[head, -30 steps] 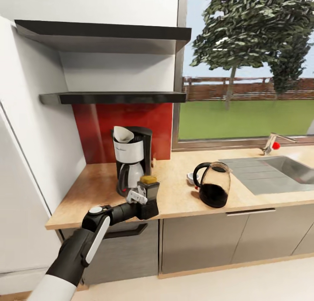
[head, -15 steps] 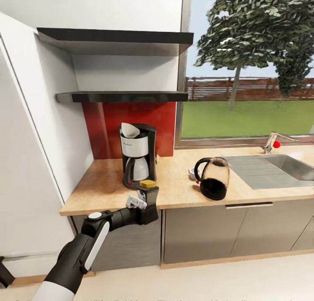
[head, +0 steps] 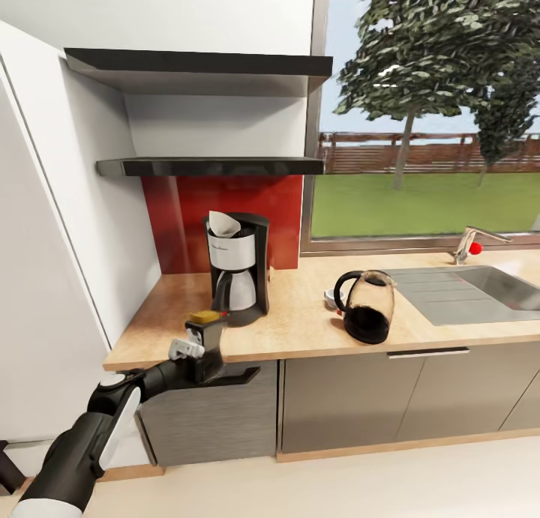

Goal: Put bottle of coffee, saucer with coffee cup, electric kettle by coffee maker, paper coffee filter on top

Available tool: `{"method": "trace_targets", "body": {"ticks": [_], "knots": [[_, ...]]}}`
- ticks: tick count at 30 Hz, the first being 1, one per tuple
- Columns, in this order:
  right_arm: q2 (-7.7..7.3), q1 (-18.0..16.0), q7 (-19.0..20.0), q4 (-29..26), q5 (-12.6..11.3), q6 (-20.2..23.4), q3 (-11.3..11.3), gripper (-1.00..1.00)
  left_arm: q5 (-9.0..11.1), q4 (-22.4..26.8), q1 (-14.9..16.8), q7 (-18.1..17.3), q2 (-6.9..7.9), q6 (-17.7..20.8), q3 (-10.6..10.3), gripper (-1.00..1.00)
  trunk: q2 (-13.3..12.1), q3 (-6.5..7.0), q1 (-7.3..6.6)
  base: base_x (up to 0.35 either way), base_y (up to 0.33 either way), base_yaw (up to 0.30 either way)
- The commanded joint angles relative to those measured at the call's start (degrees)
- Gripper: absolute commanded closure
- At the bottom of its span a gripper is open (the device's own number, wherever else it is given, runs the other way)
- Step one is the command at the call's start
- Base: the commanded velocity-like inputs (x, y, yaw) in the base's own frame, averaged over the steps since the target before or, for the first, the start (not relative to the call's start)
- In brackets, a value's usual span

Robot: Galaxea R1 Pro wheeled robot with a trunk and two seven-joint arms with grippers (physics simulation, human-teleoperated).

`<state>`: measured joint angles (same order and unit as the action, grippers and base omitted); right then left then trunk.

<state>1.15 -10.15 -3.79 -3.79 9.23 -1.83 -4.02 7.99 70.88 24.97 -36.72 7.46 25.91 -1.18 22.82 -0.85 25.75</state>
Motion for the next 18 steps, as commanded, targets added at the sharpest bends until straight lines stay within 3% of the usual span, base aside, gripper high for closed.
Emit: {"method": "trace_targets", "body": {"ticks": [1,5,10,12,14,18], "knots": [[0.04,-0.04,-0.34,0.05,0.27,-0.11,-0.38,-1.0,0.82,0.04,-0.12,-0.02,0.4,0.52,0.87,1.0,0.1,-0.09,0.03,0.0,0.0,0.0],[0.07,-0.04,-0.34,-0.13,0.27,-0.11,-0.38,-1.0,0.82,0.35,-0.32,0.05,1.66,0.43,4.23,1.0,0.1,-0.09,0.03,0.0,0.0,0.0],[0.08,-0.04,-0.34,-0.16,0.27,-0.11,-0.38,-1.0,0.73,0.79,-0.35,0.31,1.92,0.37,10.25,1.0,0.1,-0.09,0.03,0.0,0.0,0.0],[0.08,-0.04,-0.34,-0.16,0.27,-0.08,-0.38,-1.0,0.72,0.81,-0.31,0.72,1.93,0.37,11.57,1.0,0.1,-0.09,0.03,0.0,0.0,0.0],[0.08,-0.04,-0.34,-0.16,0.27,-0.1,-0.38,-1.0,0.75,0.89,-0.21,3.41,1.91,0.35,12.9,1.0,0.1,-0.09,0.03,0.0,0.0,0.0],[0.08,-0.04,-0.34,-0.22,0.25,-0.16,-0.35,-1.0,0.83,0.93,-0.12,9.23,1.57,-1.6,13.0,1.0,0.1,-0.09,0.03,0.0,0.0,0.0]]}}
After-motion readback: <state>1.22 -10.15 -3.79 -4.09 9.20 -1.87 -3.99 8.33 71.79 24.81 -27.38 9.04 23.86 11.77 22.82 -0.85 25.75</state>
